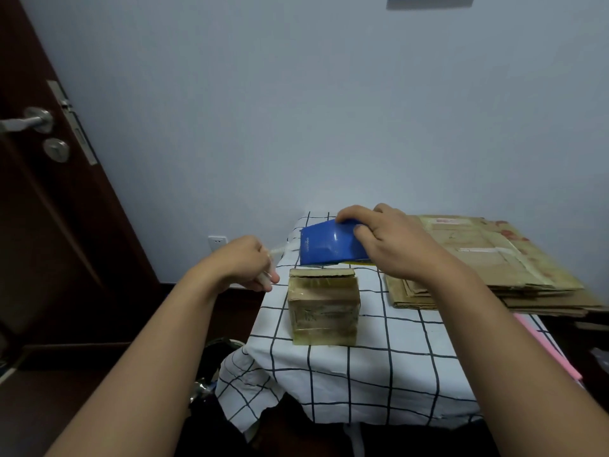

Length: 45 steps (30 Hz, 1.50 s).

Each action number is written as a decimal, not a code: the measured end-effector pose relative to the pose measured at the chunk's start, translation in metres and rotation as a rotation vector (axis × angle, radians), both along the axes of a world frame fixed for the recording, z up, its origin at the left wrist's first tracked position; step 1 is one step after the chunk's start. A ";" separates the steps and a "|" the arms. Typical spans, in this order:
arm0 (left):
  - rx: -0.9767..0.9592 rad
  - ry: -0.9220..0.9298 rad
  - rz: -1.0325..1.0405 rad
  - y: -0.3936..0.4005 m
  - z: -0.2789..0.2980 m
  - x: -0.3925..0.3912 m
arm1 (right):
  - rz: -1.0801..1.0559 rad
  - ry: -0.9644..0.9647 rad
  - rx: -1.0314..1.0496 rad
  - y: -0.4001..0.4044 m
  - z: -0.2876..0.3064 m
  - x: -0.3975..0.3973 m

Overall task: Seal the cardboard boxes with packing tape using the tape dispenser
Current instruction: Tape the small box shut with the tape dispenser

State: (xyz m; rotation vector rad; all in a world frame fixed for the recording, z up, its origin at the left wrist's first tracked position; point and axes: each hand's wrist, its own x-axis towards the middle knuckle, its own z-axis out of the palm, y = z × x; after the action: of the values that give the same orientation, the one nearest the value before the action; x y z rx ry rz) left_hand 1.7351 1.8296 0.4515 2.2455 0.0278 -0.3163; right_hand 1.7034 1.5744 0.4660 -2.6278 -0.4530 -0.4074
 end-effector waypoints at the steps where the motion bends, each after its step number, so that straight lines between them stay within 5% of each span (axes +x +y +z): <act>1: 0.009 0.022 -0.017 0.001 0.001 0.001 | 0.000 -0.003 0.013 -0.003 0.001 0.000; 12: 0.161 0.057 -0.130 0.001 0.007 0.011 | -0.031 0.044 -0.072 -0.026 -0.003 -0.006; 20: -0.165 -0.030 -0.041 0.022 -0.005 0.022 | -0.021 0.052 -0.009 -0.040 0.005 -0.005; 27: -0.001 -0.135 0.009 0.023 -0.020 0.023 | 0.011 0.149 -0.044 -0.040 0.006 -0.004; 33: -0.296 -0.028 0.005 0.022 -0.036 0.017 | -0.009 0.159 -0.096 -0.036 0.000 0.003; 40: -0.028 -0.062 -0.154 0.032 -0.038 0.020 | -0.029 0.171 -0.061 -0.047 0.002 0.007; 45: -0.447 -0.002 0.042 0.025 -0.044 0.020 | -0.013 0.169 -0.030 -0.049 0.001 0.010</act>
State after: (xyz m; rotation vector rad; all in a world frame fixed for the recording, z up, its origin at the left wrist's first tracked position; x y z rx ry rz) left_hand 1.7548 1.8541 0.4078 1.8000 0.0022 -0.2674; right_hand 1.7137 1.5254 0.4665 -2.6674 -0.3891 -0.1819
